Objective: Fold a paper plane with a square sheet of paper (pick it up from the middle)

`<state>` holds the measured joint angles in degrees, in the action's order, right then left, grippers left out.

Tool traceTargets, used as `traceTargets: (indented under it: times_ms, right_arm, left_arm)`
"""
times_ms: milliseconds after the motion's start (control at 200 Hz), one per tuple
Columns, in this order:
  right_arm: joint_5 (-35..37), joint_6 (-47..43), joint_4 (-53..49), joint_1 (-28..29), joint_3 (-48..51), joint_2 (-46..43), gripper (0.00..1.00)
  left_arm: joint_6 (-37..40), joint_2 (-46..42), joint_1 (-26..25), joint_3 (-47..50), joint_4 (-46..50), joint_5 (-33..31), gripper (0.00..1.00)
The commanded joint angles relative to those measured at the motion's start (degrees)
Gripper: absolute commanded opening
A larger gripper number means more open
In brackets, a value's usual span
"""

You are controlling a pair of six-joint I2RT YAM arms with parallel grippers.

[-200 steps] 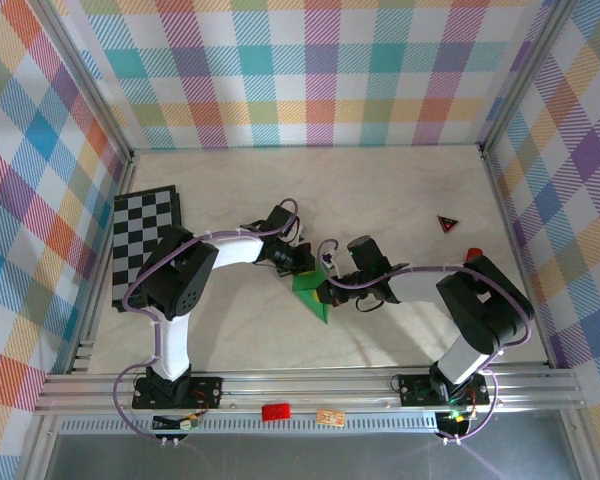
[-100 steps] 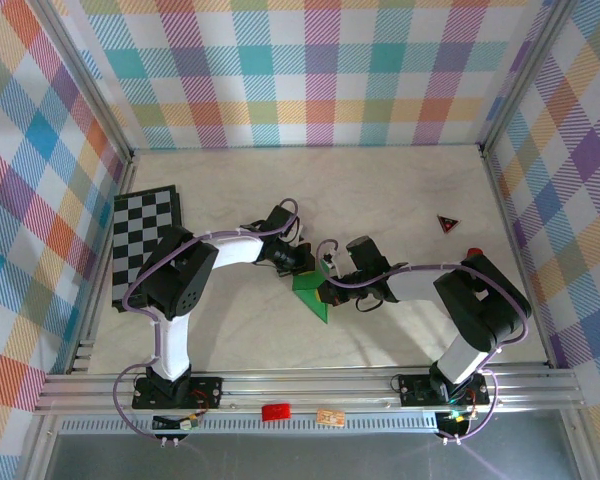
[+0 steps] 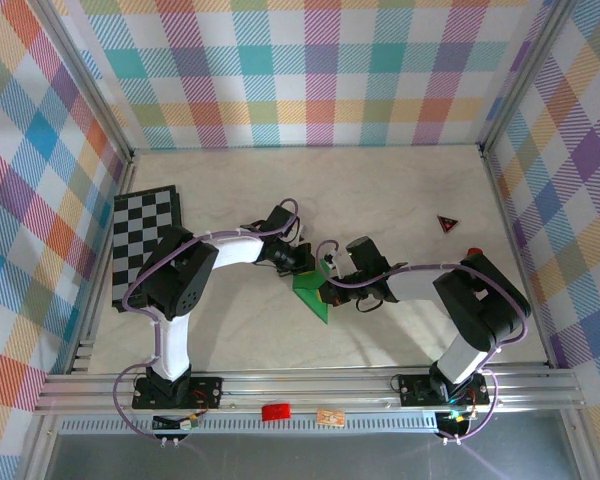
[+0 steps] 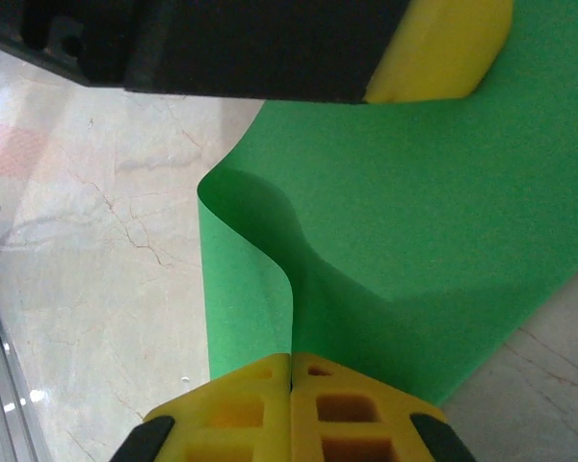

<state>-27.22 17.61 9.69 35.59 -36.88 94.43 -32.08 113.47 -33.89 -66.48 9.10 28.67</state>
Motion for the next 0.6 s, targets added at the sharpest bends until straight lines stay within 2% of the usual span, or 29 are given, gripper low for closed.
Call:
traceTargets:
  times_ms: [0,595]
  right_arm:
    - [0.76,0.38,-0.87,-0.28,-1.07,-0.05,0.05]
    - [1.16,0.24,-1.57,-0.26,-1.35,0.31,0.05]
  left_arm:
    - [0.41,0.88,-0.74,0.34,3.75,-2.57,0.00]
    - [0.32,1.00,-0.78,0.38,3.64,-2.39,0.00]
